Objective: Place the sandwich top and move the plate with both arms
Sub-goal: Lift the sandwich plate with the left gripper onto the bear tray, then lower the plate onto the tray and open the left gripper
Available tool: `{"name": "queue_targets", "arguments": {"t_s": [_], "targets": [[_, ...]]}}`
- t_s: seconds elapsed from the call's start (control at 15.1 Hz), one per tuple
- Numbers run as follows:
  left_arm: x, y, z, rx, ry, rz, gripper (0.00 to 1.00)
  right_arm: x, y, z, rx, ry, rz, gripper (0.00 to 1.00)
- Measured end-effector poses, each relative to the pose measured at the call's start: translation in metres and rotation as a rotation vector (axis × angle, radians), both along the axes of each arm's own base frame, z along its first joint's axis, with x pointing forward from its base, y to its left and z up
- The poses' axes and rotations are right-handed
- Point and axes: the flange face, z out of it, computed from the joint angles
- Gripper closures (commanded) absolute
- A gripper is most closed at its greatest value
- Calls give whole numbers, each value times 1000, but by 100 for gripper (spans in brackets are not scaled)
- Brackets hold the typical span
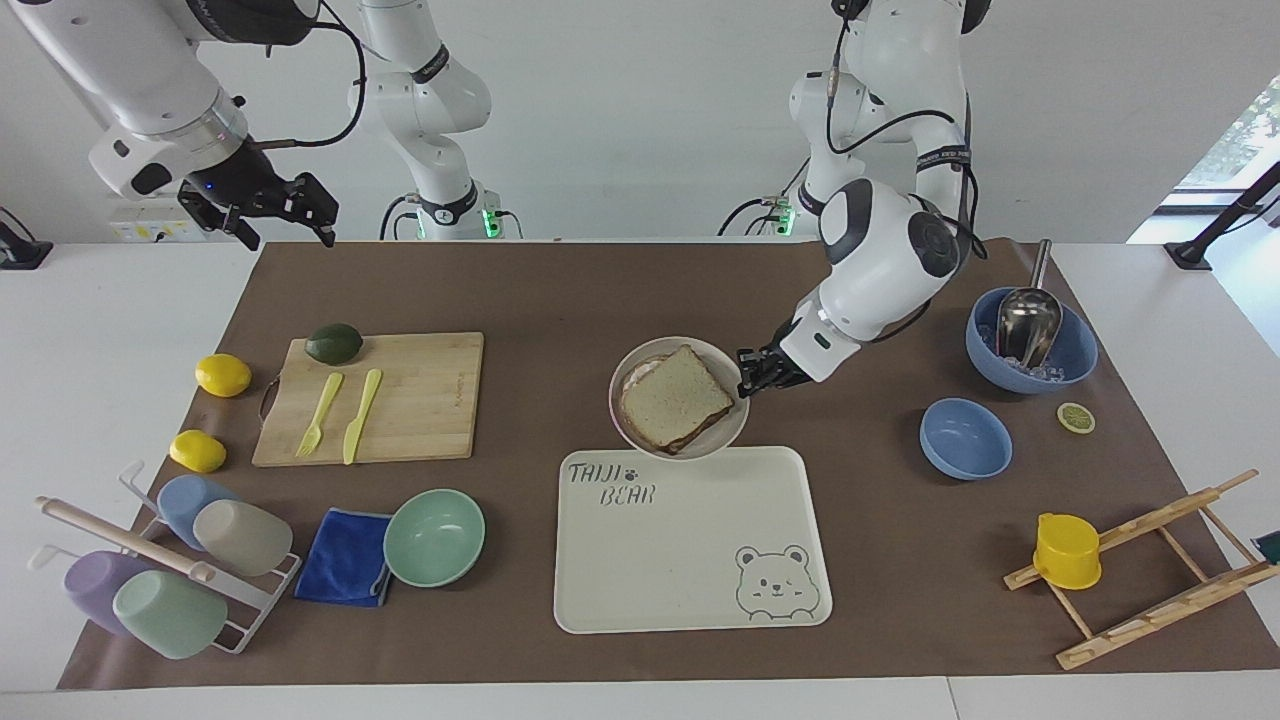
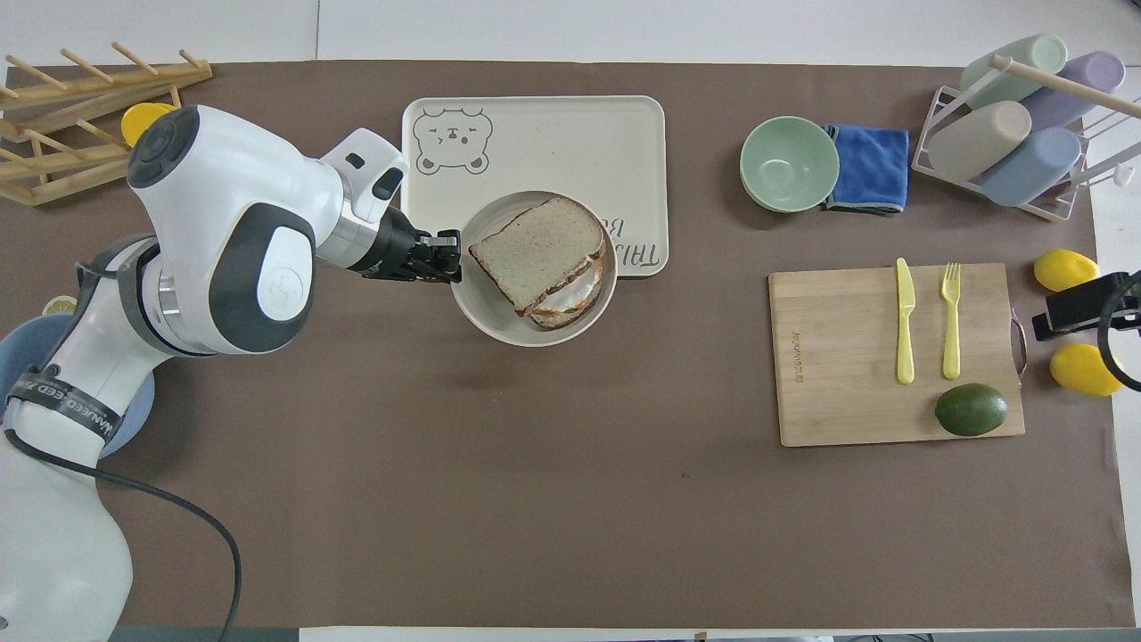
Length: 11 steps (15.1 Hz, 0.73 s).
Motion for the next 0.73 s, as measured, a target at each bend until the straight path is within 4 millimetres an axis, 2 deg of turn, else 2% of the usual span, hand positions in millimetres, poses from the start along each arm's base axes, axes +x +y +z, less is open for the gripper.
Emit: {"name": "queue_targets", "arguments": {"t_s": [0.2,0.4,0.73], "targets": [[37,1,-9,6,16,43,100,0,0,0,0,0,0,0],[67,-6,-42,21,37,84,100,0,0,0,0,0,0,0],[96,-1,-72,34,-5,156,100,0,0,0,0,0,0,0]]}}
